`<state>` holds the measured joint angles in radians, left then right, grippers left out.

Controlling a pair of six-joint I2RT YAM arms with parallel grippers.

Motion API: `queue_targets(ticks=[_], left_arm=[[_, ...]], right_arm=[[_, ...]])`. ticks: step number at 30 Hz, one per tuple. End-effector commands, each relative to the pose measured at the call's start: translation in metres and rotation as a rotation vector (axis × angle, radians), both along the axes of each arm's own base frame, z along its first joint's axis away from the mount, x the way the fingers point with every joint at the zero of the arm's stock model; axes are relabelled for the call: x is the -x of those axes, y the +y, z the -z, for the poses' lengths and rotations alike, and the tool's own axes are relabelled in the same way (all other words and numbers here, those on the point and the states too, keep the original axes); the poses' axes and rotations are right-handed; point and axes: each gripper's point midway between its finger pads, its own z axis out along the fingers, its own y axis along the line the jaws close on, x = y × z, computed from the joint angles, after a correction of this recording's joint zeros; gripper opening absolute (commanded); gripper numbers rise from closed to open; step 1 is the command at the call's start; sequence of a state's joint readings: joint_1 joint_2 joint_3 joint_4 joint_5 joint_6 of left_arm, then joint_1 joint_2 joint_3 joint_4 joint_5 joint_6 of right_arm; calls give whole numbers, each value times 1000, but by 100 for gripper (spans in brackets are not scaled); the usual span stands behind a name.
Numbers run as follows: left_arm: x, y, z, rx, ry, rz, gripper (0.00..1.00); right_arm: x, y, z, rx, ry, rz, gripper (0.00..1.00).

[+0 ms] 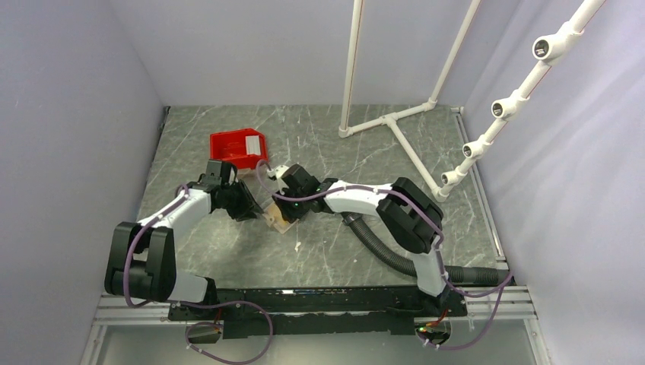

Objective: Put the credit cards into the card holder
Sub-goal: Insert the credit card into the card holder.

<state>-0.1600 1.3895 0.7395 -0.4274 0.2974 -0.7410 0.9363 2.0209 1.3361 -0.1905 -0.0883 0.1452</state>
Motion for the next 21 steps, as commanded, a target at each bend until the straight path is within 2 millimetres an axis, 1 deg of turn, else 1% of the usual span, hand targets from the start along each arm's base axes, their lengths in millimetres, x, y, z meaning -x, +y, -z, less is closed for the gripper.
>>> queue_targets(ticks=[1, 2, 3, 6, 9, 11, 14, 16, 19, 21], left_arm=[[-4, 3, -10, -7, -45, 1, 36], [-4, 3, -10, -6, -46, 2, 37], [-4, 3, -10, -4, -46, 3, 37], [-3, 0, -9, 20, -47, 4, 38], [-5, -11, -13, 89, -61, 25, 38], [-10, -28, -21, 192, -95, 81, 40], [-20, -50, -36, 337, -153, 138, 47], [-26, -59, -41, 405, -166, 141, 47], [-33, -64, -30, 430, -118, 134, 36], [-37, -68, -24, 445, -111, 137, 32]], right_arm=[[4, -5, -9, -109, 119, 27, 41], [4, -7, -11, -118, 129, 26, 42], [5, -9, -12, -114, 113, 12, 45], [9, -13, -21, -105, 8, -23, 63], [8, -13, -29, -100, -62, -45, 70], [6, -13, -31, -93, -77, -54, 72], [5, -13, -32, -98, -82, -44, 73], [5, -13, -33, -105, -64, -10, 73], [-2, -18, -38, -149, 8, 75, 71], [-3, -21, -43, -201, 59, 96, 64]])
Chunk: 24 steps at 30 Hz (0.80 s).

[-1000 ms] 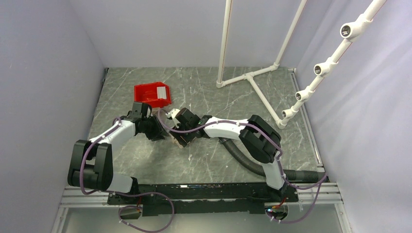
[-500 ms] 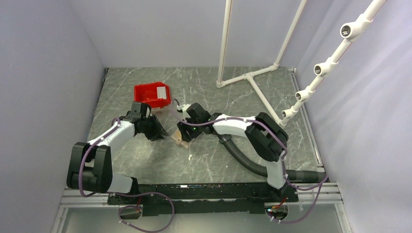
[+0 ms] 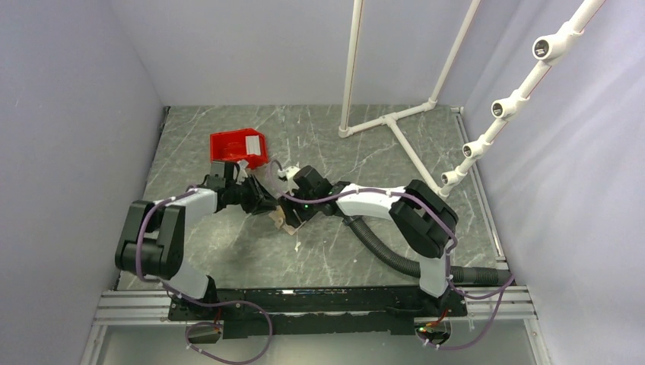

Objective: Put the credit cards into the card holder
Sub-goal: Insert the credit card into the card holder.

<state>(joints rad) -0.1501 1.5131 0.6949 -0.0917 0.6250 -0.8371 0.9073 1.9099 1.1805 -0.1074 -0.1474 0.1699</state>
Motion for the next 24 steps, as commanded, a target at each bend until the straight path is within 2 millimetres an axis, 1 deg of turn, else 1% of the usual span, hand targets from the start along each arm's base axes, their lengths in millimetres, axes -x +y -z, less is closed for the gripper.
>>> queue_targets(ticks=[1, 2, 3, 4, 5, 7, 9, 10, 12, 17, 19, 22, 24], left_arm=[[-15, -19, -9, 115, -42, 46, 31], [-14, -22, -5, 121, -34, 60, 27], [-10, -26, -3, 137, -22, 82, 21], [-5, -29, 0, 156, -10, 102, 17], [1, -32, 4, 170, 3, 114, 14], [16, -33, 11, 185, 22, 128, 9], [31, -30, 18, 177, 45, 137, 7], [38, -28, 22, 167, 56, 139, 6], [47, -25, 28, 144, 77, 143, 5], [58, -21, 37, 119, 114, 142, 0], [61, -15, 46, 72, 142, 130, 0], [72, -3, 64, -20, 242, 109, 0], [76, 1, 71, -50, 280, 95, 0]], right_arm=[[-15, -2, -38, -152, 44, 92, 60], [-16, -4, -41, -159, 41, 98, 58], [-17, -6, -43, -156, 37, 95, 57], [-17, -7, -45, -151, 27, 89, 56], [-18, -10, -46, -137, 11, 81, 56], [-18, -12, -46, -121, -30, 51, 61], [-19, -13, -45, -101, -87, 33, 66], [-18, -13, -43, -93, -107, 12, 67], [-16, -10, -41, -81, -151, -24, 68], [-10, -4, -29, -29, -234, -120, 68], [-6, -2, -23, -11, -247, -147, 68], [3, 6, -17, 20, -287, -191, 68], [5, 10, -14, 36, -301, -211, 68]])
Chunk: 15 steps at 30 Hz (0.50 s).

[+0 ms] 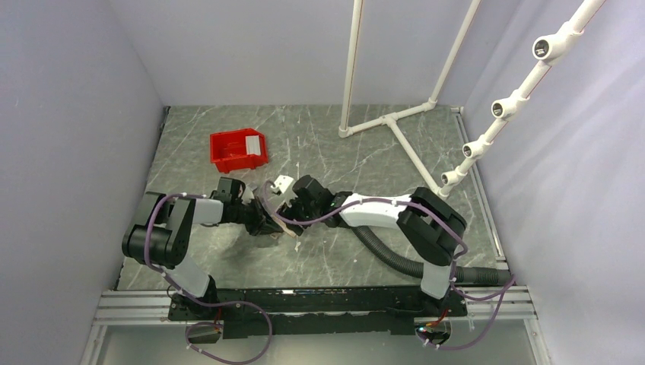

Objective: Put the credit cards into the card holder
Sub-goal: Insert the credit card into the card holder.

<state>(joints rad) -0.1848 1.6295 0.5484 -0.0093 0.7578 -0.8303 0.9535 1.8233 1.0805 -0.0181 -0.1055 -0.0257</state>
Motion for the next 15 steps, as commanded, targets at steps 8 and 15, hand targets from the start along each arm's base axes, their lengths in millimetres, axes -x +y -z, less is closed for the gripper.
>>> queue_targets(ticks=[8, 15], left_arm=[[20, 30, 31, -235, 129, -28, 0], [21, 34, 35, -259, 135, -16, 0]], right_arm=[[-7, 5, 11, 141, -242, -1, 68], [-27, -4, -4, 159, -327, 160, 64]])
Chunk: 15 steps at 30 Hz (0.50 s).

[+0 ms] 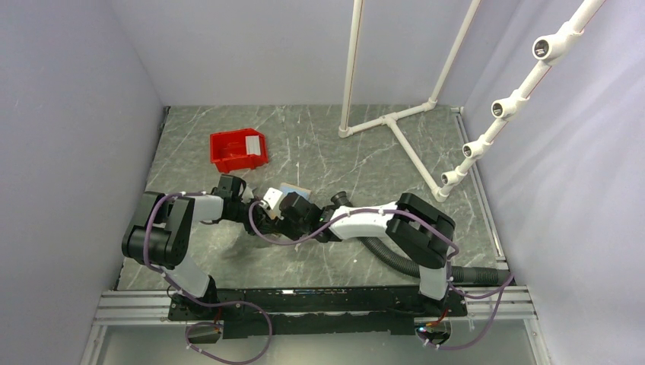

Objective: Put the credit cards into the card holder
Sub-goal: Insert the credit card into the card holder.

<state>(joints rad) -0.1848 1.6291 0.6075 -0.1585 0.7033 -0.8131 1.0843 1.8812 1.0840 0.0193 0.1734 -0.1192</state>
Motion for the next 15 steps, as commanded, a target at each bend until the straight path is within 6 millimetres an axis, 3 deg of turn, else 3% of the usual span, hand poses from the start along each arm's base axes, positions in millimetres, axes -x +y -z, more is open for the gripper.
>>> queue_targets(ticks=[1, 15], left_arm=[[20, 27, 34, -193, 69, -2, 0], [22, 31, 39, -217, 73, -2, 0]], right_arm=[[-33, -12, -23, -20, -131, 154, 62], [-39, 2, -55, -167, -123, 181, 56]])
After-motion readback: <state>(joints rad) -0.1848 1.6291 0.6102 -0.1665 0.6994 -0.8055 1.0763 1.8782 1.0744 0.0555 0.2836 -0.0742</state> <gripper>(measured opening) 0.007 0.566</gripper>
